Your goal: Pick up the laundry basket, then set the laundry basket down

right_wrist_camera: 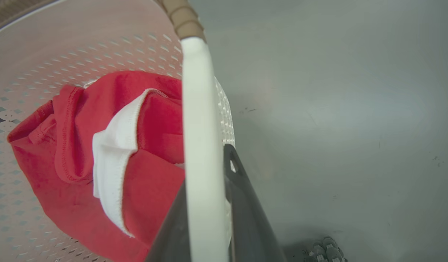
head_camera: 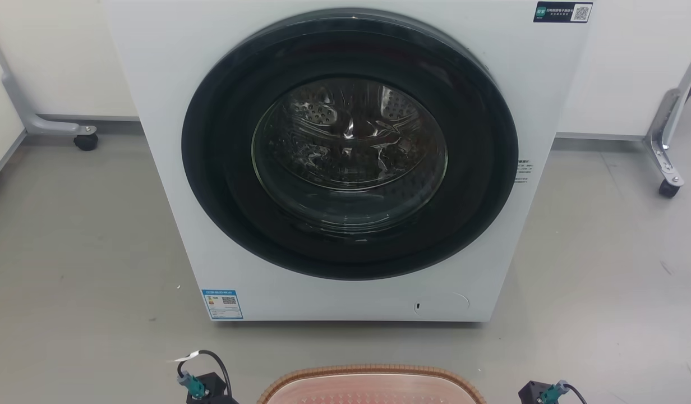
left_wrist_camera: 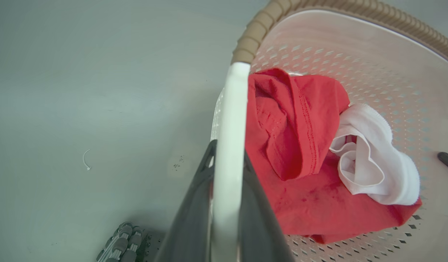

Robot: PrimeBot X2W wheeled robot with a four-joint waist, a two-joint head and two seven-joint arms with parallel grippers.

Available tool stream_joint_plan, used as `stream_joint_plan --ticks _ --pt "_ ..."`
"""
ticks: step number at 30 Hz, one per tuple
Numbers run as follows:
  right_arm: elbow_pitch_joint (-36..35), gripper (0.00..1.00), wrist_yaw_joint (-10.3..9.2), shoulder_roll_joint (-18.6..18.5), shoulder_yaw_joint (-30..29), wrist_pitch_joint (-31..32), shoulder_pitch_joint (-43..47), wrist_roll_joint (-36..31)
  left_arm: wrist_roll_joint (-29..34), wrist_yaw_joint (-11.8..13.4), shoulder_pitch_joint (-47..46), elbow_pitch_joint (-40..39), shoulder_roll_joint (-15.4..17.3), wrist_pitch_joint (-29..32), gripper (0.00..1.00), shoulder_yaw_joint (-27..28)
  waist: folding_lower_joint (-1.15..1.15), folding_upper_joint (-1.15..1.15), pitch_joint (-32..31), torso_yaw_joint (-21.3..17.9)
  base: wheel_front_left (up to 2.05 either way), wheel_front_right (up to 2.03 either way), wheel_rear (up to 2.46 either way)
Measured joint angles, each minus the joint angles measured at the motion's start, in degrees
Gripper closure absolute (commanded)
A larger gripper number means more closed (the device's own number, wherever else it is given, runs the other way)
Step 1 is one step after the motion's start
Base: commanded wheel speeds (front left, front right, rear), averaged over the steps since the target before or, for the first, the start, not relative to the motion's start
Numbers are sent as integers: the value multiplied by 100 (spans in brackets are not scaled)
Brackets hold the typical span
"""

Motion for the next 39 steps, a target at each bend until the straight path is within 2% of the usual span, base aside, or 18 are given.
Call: stream_joint_plan --ticks 39 --pt "12 100 -1 -3 -27 103 33 60 -44 41 49 0 -8 71 100 -68 0 0 -45 -19 0 0 0"
